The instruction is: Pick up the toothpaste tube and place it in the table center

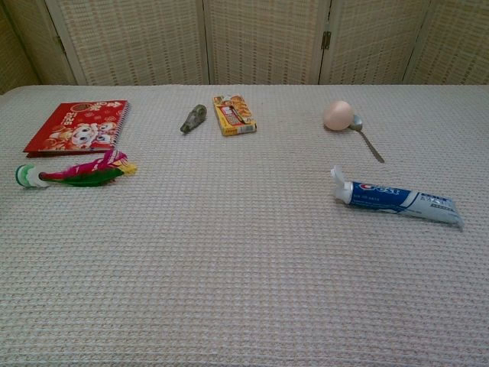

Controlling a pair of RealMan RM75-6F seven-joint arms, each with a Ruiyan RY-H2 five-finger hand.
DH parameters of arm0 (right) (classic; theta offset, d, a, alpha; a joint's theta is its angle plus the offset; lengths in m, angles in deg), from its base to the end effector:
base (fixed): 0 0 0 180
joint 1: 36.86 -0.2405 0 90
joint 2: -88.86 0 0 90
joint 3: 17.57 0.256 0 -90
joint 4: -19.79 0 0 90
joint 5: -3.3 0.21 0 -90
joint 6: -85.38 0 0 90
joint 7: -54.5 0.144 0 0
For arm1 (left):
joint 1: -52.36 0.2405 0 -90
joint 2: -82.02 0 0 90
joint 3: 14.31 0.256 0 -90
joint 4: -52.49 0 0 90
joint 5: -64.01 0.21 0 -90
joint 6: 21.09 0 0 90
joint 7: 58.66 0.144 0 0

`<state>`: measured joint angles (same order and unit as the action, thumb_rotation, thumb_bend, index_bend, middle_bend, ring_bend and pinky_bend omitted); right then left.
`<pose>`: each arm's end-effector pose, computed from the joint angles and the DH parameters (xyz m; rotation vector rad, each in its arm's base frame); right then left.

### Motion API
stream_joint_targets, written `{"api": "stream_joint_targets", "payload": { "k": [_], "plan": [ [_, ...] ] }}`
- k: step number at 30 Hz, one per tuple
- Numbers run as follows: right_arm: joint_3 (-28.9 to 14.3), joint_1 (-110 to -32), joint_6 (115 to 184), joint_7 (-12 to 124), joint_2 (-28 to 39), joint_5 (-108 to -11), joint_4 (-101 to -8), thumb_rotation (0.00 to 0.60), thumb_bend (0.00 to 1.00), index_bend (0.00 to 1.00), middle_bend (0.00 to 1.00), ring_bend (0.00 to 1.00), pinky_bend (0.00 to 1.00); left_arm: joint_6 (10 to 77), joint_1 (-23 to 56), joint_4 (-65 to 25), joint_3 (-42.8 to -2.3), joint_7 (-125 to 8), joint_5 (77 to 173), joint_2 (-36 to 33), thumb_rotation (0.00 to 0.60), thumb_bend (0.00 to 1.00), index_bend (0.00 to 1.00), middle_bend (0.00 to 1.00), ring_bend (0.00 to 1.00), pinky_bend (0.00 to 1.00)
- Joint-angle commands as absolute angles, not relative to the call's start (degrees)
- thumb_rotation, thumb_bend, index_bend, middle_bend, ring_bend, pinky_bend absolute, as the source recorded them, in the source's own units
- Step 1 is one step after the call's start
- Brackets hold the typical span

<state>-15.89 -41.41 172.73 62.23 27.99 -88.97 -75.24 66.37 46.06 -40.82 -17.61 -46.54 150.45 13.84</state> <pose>-0.2919 -0.1737 0.1688 1.4269 -0.9483 1.0649 -0.2926 0.1891 0.1413 -1.4159 -0.7568 -0.8645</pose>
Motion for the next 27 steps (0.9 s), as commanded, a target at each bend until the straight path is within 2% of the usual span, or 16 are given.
{"api": "stream_joint_targets", "payload": {
  "k": [1, 10, 16, 18, 20, 23, 27],
  "plan": [
    [-15.6, -41.29, 173.12, 61.73, 27.68, -88.88, -75.34, 0.6, 0.57, 0.18, 0.19, 0.17, 0.08, 66.51, 46.12, -40.56, -17.82, -46.27, 150.27, 13.68, 0.6, 0.14, 0.15, 0.14, 0.12, 0.0],
    [-15.76, -41.35, 172.17, 60.2, 27.69, -88.18, -76.29, 0.6, 0.57, 0.18, 0.18, 0.17, 0.09, 65.52, 46.16, -40.92, -17.44, -46.88, 149.83, 14.65, 0.6, 0.13, 0.15, 0.14, 0.12, 0.0],
    [-15.86, -42.75, 167.49, 57.3, 27.88, -85.34, -78.68, 0.6, 0.55, 0.12, 0.17, 0.17, 0.1, 64.97, 46.01, -41.0, -17.15, -47.0, 150.05, 14.76, 0.6, 0.13, 0.15, 0.14, 0.12, 0.0],
    [-15.71, -43.78, 164.77, 56.11, 27.84, -83.61, -79.78, 0.6, 0.51, 0.1, 0.17, 0.17, 0.11, 64.94, 45.98, -40.91, -17.05, -47.0, 150.26, 14.71, 0.6, 0.13, 0.15, 0.14, 0.12, 0.0],
    [-15.15, -45.27, 161.67, 54.15, 27.36, -81.34, -80.93, 0.6, 0.41, 0.08, 0.16, 0.17, 0.12, 64.77, 45.96, -40.93, -16.97, -46.97, 150.24, 14.7, 0.6, 0.13, 0.15, 0.14, 0.12, 0.0],
    [-14.12, -47.83, 157.19, 51.45, 25.84, -78.17, -81.63, 0.6, 0.32, 0.07, 0.14, 0.17, 0.13, 64.63, 45.97, -41.03, -16.85, -46.94, 150.24, 14.77, 0.6, 0.13, 0.15, 0.14, 0.12, 0.0],
    [-12.48, -51.73, 151.06, 48.7, 23.81, -73.63, -81.52, 0.6, 0.24, 0.02, 0.1, 0.15, 0.15, 64.72, 46.15, -41.14, -16.74, -47.03, 150.2, 14.96, 0.6, 0.13, 0.15, 0.14, 0.12, 0.0]
  ]
}}
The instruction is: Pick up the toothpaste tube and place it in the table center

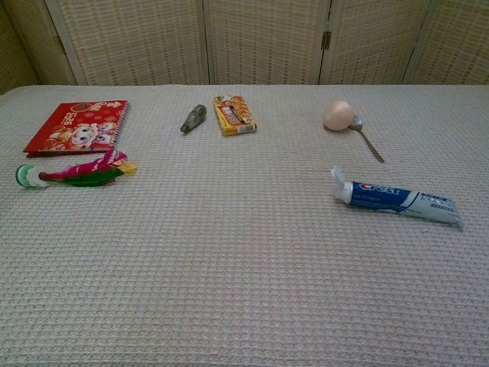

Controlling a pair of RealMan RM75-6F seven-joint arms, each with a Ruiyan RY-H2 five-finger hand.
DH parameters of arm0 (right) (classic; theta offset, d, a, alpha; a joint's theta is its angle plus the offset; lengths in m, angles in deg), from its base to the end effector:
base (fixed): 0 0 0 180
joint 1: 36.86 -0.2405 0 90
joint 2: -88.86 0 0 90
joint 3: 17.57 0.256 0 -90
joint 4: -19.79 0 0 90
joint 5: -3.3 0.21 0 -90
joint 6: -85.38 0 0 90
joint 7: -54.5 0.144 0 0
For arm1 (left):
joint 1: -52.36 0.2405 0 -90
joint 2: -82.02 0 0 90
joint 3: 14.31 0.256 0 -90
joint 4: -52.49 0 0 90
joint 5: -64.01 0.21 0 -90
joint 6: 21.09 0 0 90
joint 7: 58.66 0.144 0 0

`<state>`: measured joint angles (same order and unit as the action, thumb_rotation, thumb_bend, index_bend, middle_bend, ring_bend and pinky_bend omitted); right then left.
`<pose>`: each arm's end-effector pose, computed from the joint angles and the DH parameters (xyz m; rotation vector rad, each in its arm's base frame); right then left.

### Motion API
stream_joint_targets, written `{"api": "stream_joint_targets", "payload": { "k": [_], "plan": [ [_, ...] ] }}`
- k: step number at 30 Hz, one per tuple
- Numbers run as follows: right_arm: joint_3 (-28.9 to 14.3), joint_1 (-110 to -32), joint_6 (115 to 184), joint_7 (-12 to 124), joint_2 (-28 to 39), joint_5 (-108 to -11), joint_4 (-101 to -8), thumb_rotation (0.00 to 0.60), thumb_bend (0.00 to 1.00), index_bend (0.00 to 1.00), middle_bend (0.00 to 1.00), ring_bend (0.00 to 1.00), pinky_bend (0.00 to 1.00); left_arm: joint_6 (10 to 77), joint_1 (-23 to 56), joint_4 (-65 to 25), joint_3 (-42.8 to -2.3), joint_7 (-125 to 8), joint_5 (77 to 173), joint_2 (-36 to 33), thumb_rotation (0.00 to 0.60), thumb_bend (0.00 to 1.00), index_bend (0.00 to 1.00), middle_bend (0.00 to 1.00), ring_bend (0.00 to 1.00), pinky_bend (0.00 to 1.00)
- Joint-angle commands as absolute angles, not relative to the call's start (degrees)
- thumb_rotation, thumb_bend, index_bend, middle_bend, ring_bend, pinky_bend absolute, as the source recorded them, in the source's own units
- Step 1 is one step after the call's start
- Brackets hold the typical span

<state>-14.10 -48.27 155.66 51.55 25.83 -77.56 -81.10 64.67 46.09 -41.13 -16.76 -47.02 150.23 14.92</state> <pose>-0.2808 -0.2089 0.1217 1.5272 -1.1171 0.8578 -0.2966 0.1861 0.1408 -1.4439 -0.7842 -0.8332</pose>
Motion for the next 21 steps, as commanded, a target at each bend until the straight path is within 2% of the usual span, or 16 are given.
{"api": "stream_joint_targets", "payload": {
  "k": [1, 4, 6, 14, 21],
  "plan": [
    [-12.04, -52.6, 150.1, 47.8, 23.12, -72.73, -81.24, 0.6, 0.23, 0.0, 0.08, 0.14, 0.15, 64.78, 46.21, -41.14, -16.74, -47.02, 150.16, 14.98, 0.6, 0.13, 0.15, 0.14, 0.12, 0.0],
    [-10.58, -55.79, 147.13, 44.66, 19.7, -70.17, -79.15, 0.6, 0.22, 0.0, 0.08, 0.13, 0.15, 64.78, 46.35, -41.23, -16.67, -46.87, 149.97, 14.98, 0.6, 0.13, 0.15, 0.14, 0.12, 0.0],
    [-9.85, -57.53, 145.48, 43.12, 17.89, -68.62, -77.72, 0.6, 0.22, 0.01, 0.11, 0.15, 0.17, 64.72, 46.38, -41.28, -16.57, -46.81, 150.02, 15.0, 0.6, 0.13, 0.15, 0.14, 0.12, 0.0],
    [-7.5, -63.61, 140.5, 40.92, 10.24, -63.89, -70.26, 0.6, 0.21, 0.26, 0.3, 0.32, 0.34, 64.99, 46.84, -41.28, -16.37, -47.33, 149.88, 15.3, 0.6, 0.13, 0.15, 0.14, 0.12, 0.0],
    [-7.03, -66.72, 137.66, 40.13, 6.68, -60.86, -65.84, 0.6, 0.24, 0.32, 0.34, 0.37, 0.38, 65.16, 47.11, -41.13, -16.18, -47.52, 150.04, 15.35, 0.6, 0.13, 0.15, 0.14, 0.12, 0.0]
  ]
}}
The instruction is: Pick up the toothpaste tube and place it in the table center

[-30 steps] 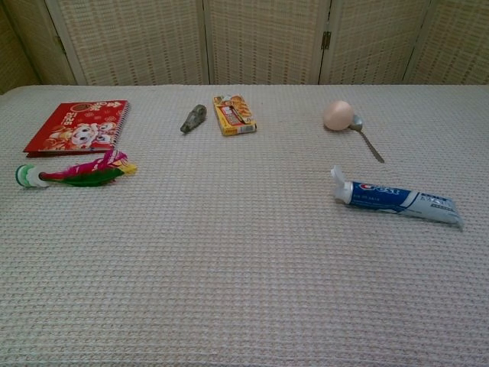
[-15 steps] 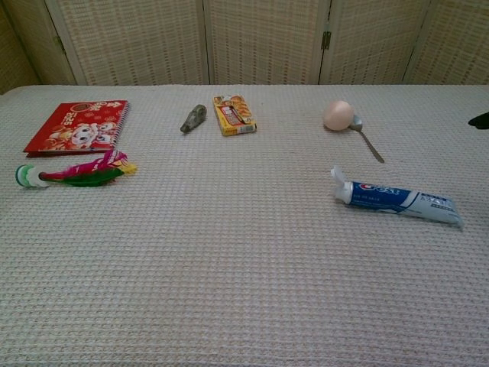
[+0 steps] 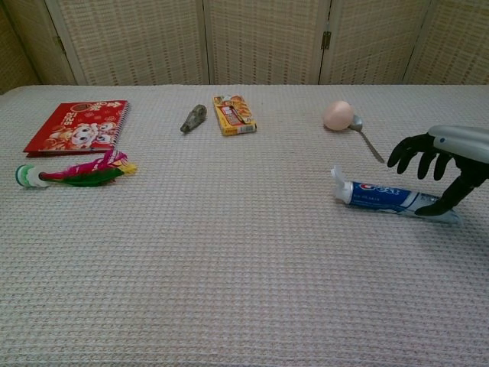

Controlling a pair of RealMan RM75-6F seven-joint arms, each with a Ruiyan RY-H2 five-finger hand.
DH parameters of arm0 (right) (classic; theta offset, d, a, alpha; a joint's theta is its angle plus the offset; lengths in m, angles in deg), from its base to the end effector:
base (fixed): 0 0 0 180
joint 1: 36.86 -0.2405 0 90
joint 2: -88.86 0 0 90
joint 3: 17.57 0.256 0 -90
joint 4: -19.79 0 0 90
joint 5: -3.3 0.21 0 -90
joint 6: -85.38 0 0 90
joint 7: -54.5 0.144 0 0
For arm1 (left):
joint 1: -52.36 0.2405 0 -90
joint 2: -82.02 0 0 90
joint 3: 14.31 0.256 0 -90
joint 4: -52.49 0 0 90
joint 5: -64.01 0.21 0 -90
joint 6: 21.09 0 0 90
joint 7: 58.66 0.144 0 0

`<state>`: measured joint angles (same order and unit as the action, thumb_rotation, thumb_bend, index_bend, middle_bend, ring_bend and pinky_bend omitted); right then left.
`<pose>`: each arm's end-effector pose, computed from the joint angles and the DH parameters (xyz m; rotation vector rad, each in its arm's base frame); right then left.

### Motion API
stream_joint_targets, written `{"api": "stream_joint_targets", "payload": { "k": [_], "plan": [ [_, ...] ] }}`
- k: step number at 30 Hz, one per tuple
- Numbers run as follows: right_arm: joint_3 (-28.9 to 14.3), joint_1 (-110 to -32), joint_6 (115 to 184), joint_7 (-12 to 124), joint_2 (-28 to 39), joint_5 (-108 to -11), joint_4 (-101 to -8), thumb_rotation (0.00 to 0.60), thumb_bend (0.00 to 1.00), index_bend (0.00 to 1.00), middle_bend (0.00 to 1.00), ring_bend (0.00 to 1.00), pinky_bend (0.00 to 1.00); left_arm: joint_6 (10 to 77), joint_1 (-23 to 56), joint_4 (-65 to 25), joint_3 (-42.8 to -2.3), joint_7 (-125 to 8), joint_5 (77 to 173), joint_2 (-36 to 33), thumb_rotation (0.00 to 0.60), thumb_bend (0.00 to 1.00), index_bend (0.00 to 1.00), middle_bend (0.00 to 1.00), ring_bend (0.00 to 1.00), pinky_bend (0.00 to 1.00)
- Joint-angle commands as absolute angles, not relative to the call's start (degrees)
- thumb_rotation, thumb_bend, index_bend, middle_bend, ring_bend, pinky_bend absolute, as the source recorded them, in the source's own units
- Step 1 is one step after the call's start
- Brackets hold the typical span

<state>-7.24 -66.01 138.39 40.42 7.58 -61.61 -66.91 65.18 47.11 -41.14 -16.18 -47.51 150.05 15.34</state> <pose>-0.2380 -0.3103 0.0225 1.6997 -1.1436 0.7871 -0.3014 0.1788 0.1430 -1.4321 -0.7991 -0.8175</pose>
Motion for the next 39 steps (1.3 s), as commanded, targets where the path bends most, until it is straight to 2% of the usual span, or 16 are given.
{"api": "stream_joint_targets", "payload": {
  "k": [1, 5, 11, 18, 25, 31, 39],
  "plan": [
    [-7.0, -66.99, 137.52, 40.06, 6.36, -60.59, -65.36, 0.6, 0.26, 0.33, 0.34, 0.38, 0.39, 65.15, 47.11, -41.13, -16.2, -47.52, 150.01, 15.35, 0.6, 0.13, 0.15, 0.14, 0.12, 0.0],
    [-7.19, -68.29, 136.33, 39.18, 5.31, -59.19, -63.65, 0.6, 0.34, 0.35, 0.36, 0.39, 0.39, 65.05, 47.01, -41.15, -16.27, -47.5, 150.11, 15.33, 0.6, 0.13, 0.15, 0.14, 0.12, 0.0],
    [-7.75, -70.11, 134.59, 37.14, 3.87, -56.78, -61.58, 0.6, 0.42, 0.36, 0.37, 0.4, 0.39, 64.91, 46.97, -41.01, -16.27, -47.48, 150.13, 15.22, 0.6, 0.13, 0.15, 0.14, 0.12, 0.0],
    [-8.26, -71.21, 134.2, 36.21, 2.51, -55.19, -60.01, 0.6, 0.43, 0.37, 0.37, 0.41, 0.4, 64.85, 47.1, -40.67, -16.19, -47.72, 150.02, 15.16, 0.6, 0.13, 0.15, 0.14, 0.12, 0.0],
    [-8.73, -72.1, 134.05, 35.64, 1.71, -54.8, -59.3, 0.6, 0.43, 0.42, 0.41, 0.45, 0.42, 64.79, 47.04, -40.52, -16.29, -47.94, 150.04, 15.12, 0.6, 0.13, 0.15, 0.14, 0.12, 0.0],
    [-9.28, -73.61, 133.67, 36.33, 2.58, -58.82, -61.41, 0.6, 0.59, 0.53, 0.48, 0.53, 0.51, 63.95, 46.32, -40.41, -16.35, -48.33, 150.57, 15.38, 0.6, 0.13, 0.15, 0.14, 0.12, 0.0],
    [-8.14, -77.15, 131.43, 37.97, 7.41, -64.17, -69.06, 0.6, 0.72, 0.56, 0.51, 0.57, 0.54, 60.86, 43.11, -41.15, -16.68, -49.59, 153.24, 16.6, 0.6, 0.13, 0.15, 0.14, 0.12, 0.0]
  ]
}}
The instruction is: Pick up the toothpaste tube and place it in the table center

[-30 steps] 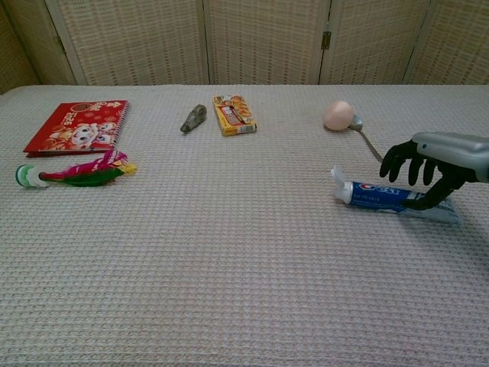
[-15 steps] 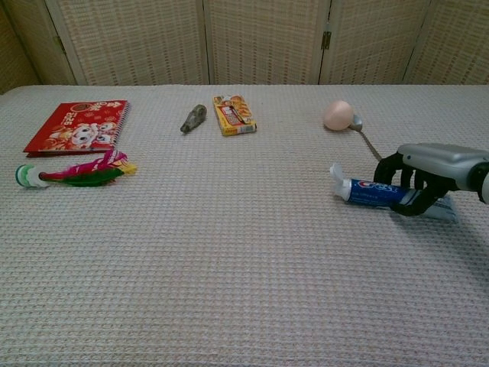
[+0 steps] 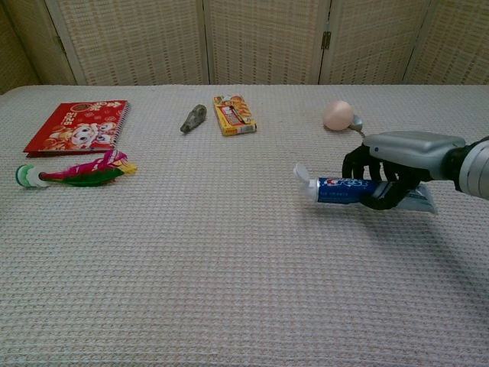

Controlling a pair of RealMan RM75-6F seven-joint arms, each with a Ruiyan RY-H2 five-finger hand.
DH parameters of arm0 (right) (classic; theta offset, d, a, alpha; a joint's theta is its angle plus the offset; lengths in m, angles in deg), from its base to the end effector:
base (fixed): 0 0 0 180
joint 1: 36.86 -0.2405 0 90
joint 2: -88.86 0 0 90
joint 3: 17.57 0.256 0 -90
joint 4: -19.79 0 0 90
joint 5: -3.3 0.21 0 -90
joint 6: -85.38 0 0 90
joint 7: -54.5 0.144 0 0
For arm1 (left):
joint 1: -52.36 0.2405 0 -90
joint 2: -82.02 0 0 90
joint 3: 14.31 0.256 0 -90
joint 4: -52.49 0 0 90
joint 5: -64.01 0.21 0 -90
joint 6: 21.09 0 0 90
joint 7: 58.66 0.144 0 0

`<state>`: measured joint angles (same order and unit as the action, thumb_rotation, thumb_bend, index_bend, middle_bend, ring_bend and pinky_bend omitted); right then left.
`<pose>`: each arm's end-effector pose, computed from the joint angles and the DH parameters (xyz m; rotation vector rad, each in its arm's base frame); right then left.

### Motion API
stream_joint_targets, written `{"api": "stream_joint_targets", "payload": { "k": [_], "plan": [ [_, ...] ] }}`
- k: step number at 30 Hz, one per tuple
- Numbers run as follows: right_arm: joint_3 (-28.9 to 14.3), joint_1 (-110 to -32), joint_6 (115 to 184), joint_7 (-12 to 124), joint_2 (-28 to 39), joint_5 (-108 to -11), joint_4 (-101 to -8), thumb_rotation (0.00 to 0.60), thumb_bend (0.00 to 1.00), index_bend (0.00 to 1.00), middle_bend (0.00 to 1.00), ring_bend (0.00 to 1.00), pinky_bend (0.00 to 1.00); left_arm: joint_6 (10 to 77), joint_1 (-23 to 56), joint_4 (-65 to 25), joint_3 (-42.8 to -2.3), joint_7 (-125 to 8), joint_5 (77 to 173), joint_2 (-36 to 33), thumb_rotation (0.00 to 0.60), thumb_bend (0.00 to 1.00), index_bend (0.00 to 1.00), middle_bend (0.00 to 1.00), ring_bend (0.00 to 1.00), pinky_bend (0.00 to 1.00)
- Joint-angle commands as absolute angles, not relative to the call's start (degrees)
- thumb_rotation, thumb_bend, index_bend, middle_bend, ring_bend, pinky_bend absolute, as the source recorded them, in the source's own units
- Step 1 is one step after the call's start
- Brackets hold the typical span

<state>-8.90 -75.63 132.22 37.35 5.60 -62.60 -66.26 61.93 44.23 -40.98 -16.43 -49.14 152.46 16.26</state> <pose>-0.1859 -0.3298 -0.0068 1.9579 -1.0220 0.7768 -0.2909 0.1943 0.1392 -1.5222 -0.7863 -0.8553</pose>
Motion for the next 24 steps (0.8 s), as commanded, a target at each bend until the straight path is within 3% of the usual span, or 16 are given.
{"api": "stream_joint_targets", "payload": {
  "k": [1, 6, 9, 15, 24],
  "plan": [
    [-7.78, -77.89, 131.0, 37.74, 8.1, -64.46, -70.28, 0.6, 0.73, 0.56, 0.51, 0.57, 0.55, 60.11, 42.27, -41.06, -16.91, -49.88, 153.68, 16.69, 0.6, 0.13, 0.15, 0.14, 0.12, 0.0],
    [-5.97, -81.93, 127.06, 36.69, 10.72, -62.9, -74.87, 0.6, 0.74, 0.57, 0.51, 0.57, 0.56, 57.71, 38.72, -39.83, -18.19, -51.82, 155.5, 16.12, 0.6, 0.16, 0.15, 0.17, 0.16, 0.0],
    [-5.23, -84.9, 125.23, 34.02, 11.52, -60.73, -76.78, 0.6, 0.74, 0.57, 0.51, 0.57, 0.56, 56.18, 36.35, -39.38, -18.7, -52.01, 157.17, 15.71, 0.6, 0.22, 0.16, 0.23, 0.21, 0.09],
    [-5.14, -91.81, 122.32, 26.92, 12.73, -51.95, -80.14, 0.6, 0.75, 0.57, 0.51, 0.57, 0.56, 52.09, 30.77, -38.8, -19.19, -51.83, 161.37, 15.4, 0.6, 0.38, 0.16, 0.47, 0.46, 0.5],
    [-8.21, -102.05, 124.11, 17.77, 13.84, -37.98, -82.75, 0.6, 0.76, 0.57, 0.51, 0.57, 0.56, 44.61, 23.04, -38.77, -18.17, -51.42, 166.04, 14.8, 0.6, 0.58, 0.19, 0.79, 0.72, 0.74]
  ]
}}
